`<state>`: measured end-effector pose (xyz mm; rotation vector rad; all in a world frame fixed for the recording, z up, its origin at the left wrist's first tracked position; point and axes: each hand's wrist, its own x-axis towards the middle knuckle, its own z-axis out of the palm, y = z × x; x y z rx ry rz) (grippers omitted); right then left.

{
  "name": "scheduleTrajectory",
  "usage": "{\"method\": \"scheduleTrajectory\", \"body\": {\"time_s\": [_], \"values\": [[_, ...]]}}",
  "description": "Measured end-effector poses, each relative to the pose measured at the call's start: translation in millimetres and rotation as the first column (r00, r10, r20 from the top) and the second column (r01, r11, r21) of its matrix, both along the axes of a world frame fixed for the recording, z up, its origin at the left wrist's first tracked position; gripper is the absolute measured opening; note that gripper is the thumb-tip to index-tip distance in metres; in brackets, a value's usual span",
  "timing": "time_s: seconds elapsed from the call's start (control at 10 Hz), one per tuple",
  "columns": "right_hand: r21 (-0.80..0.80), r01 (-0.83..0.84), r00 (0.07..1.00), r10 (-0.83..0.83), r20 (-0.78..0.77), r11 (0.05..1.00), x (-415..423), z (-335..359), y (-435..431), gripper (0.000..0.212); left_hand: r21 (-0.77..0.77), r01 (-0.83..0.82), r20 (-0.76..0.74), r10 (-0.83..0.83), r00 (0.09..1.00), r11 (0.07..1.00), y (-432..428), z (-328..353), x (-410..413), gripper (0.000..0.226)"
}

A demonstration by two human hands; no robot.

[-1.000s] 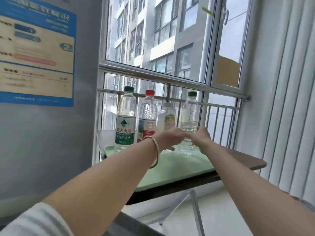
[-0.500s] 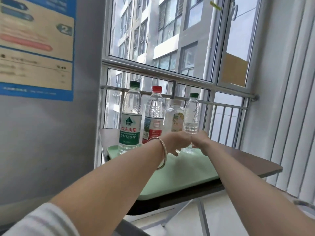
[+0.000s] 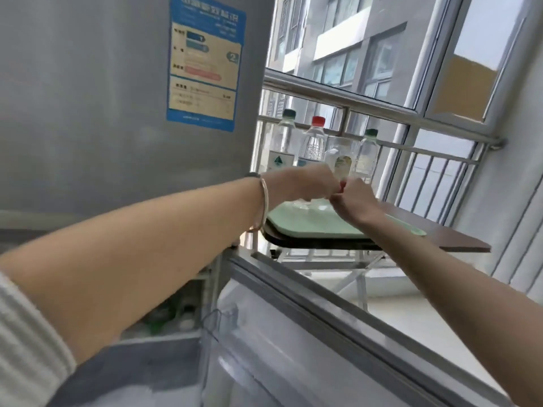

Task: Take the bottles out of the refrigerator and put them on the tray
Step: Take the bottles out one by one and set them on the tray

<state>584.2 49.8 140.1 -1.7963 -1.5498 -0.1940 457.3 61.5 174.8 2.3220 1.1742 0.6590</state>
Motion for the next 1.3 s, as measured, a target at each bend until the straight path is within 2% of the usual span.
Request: {"method": "scheduleTrajectory", "body": {"time_s": [0.1,0.3,0.4,0.5,0.6,0.7,0.8,0.9,1.0,1.1,1.2,1.3], "values": [[-0.029,-0.129,0.992,0.129,-0.002,0.991,-49,-7,-15,0.016,0.033,-0.053,0.007,0.053,0.999,0.998,-30,-4,-52,0.024],[-0.159,-0.236,0.971,0.237,-0.011,0.959,-131,-43,-20,0.022,0.008,-0.193,-0.035,0.193,0.981,0.981,-40,-43,-123,0.02],[-0.282,-0.309,0.946,0.324,0.006,0.908,-173,-69,-11,0.026,-0.045,-0.216,-0.117,0.209,0.971,0.975,-31,-71,-163,0.022],[-0.487,-0.268,0.932,0.352,0.087,0.831,-214,-99,1,0.02,-0.213,-0.193,-0.21,0.148,0.966,0.958,-10,-107,-198,0.023],[-0.625,-0.251,0.946,0.324,0.003,0.739,-255,-145,28,0.022,-0.353,-0.218,-0.284,0.117,0.952,0.91,20,-151,-232,0.027],[-0.754,-0.213,0.962,0.27,-0.048,0.621,-283,-194,50,0.032,-0.391,-0.244,-0.359,0.097,0.928,0.887,45,-198,-257,0.027],[-0.793,-0.174,0.98,0.184,-0.08,0.584,-293,-244,80,0.024,-0.399,-0.248,-0.366,0.094,0.926,0.883,73,-244,-275,0.017],[-0.803,-0.098,0.992,0.124,-0.03,0.588,-290,-290,110,0.035,-0.404,-0.224,-0.339,0.083,0.937,0.887,99,-284,-289,0.012],[-0.78,-0.075,0.996,0.004,-0.092,0.621,-286,-326,132,0.036,-0.378,-0.226,-0.332,0.096,0.938,0.898,117,-311,-300,0.017],[-0.754,-0.042,0.987,-0.088,-0.131,0.655,-286,-351,147,0.049,-0.38,-0.243,-0.29,0.135,0.947,0.892,126,-324,-304,0.023],[-0.74,-0.02,0.982,-0.125,-0.14,0.672,-290,-363,156,0.065,-0.416,-0.22,-0.237,0.129,0.963,0.882,131,-331,-304,0.016],[-0.734,0.006,0.978,-0.157,-0.137,0.679,-290,-368,163,0.076,-0.457,-0.21,-0.183,0.139,0.973,0.864,133,-336,-305,0.021]]}}
